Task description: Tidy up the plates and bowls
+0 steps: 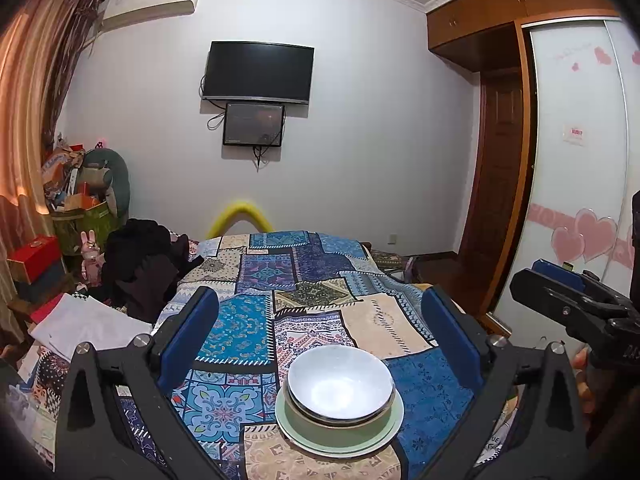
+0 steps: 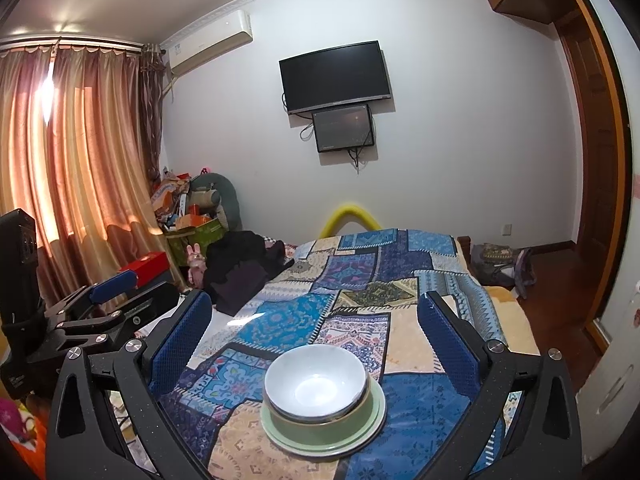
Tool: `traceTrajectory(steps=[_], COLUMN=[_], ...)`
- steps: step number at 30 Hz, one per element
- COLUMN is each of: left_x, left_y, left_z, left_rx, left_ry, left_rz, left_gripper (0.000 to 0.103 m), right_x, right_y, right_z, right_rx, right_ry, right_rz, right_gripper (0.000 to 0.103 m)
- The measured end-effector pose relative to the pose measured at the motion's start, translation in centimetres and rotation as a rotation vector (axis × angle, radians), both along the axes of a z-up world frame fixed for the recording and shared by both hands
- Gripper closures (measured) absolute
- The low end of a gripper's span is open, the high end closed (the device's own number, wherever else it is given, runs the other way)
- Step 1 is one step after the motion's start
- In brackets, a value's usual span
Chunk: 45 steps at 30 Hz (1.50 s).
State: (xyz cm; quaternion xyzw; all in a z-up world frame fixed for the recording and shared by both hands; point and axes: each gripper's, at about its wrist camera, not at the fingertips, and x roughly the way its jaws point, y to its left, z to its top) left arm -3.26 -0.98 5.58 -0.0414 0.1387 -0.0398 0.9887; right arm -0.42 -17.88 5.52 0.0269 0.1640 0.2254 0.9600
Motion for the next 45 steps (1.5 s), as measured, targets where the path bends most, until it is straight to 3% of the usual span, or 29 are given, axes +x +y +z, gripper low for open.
traceTrajectory(steps=[45], left_x=[0.77], left_y=[0.06], left_z=[-0.57], left_rx=[-0.011], left_ry=[0.021], left_rz=[-0.027], left_gripper=[0.0], right_x=[-0.04], right_y=[-0.06], right_z=[-0.14], right_rx=[-0.005], right_ry=[0.008], right_rz=[0.007], right_gripper=[0.001])
